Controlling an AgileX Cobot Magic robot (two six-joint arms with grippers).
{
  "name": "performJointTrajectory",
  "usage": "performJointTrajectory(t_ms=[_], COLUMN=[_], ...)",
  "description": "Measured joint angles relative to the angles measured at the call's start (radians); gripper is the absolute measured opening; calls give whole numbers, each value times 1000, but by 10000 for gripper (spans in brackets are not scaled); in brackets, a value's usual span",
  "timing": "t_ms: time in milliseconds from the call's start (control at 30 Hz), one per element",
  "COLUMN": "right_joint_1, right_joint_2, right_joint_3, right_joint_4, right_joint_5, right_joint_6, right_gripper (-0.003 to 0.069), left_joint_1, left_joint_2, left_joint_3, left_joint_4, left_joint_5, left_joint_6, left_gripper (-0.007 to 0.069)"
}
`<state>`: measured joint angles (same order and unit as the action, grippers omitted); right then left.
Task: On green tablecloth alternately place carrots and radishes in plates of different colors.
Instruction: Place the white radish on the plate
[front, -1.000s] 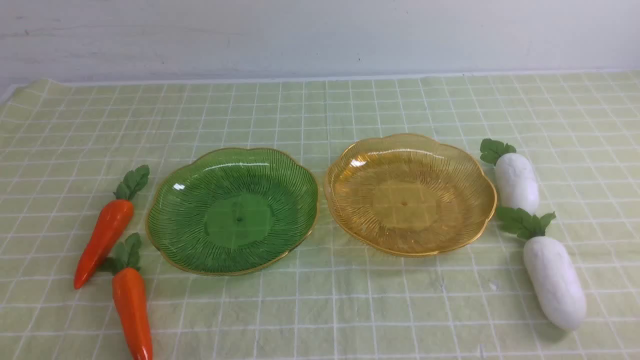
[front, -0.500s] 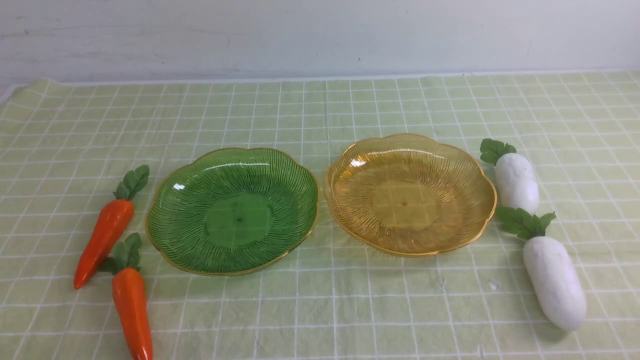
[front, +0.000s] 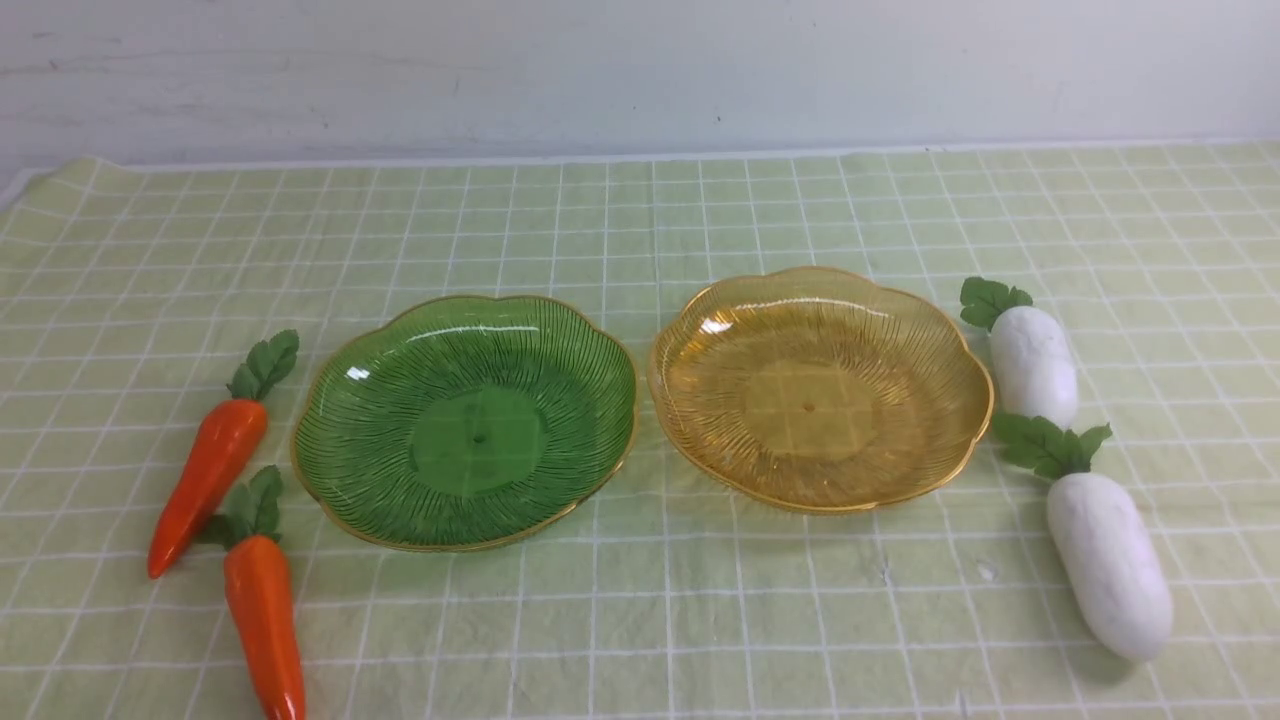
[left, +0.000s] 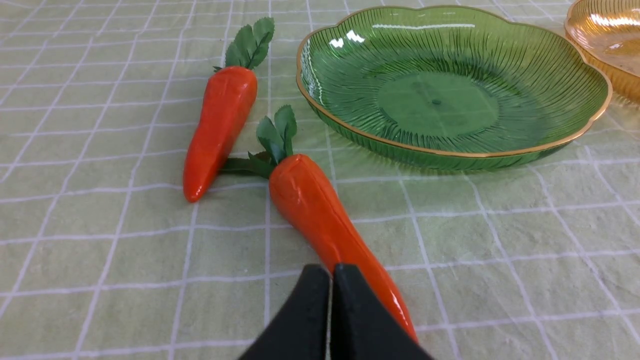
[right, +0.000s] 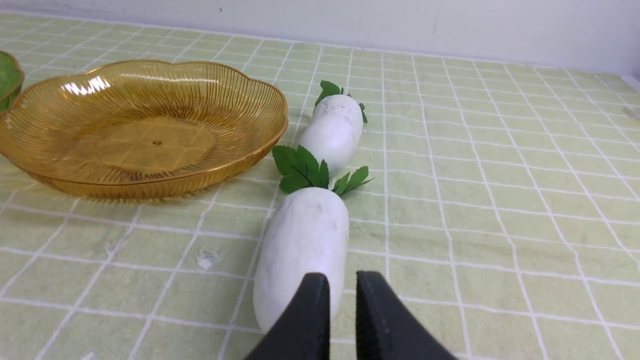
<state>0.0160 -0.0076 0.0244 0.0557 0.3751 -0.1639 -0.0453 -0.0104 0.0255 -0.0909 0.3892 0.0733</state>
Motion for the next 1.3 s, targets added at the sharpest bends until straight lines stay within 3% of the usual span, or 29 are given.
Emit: performJointTrajectory(t_ms=[933, 1000, 1100, 1300], right_joint_1=[0, 0, 0, 0], right_joint_2=[0, 0, 0, 0], right_joint_3=[-1, -1, 2, 5], right_joint_4=[-88, -84, -6, 460], right_joint_5=[-1, -7, -32, -71], right_joint_6=[-1, 8, 66, 327], right_gripper=[76, 76, 76, 76], left_joint_1=[0, 0, 0, 0], left_joint_2=[0, 0, 0, 0], left_joint_3=[0, 0, 0, 2], left_joint_4=[34, -17, -196, -644], left_joint_5=[-1, -1, -1, -13], left_joint_6=[-16, -58, -161, -362], left_gripper=[-8, -8, -8, -8])
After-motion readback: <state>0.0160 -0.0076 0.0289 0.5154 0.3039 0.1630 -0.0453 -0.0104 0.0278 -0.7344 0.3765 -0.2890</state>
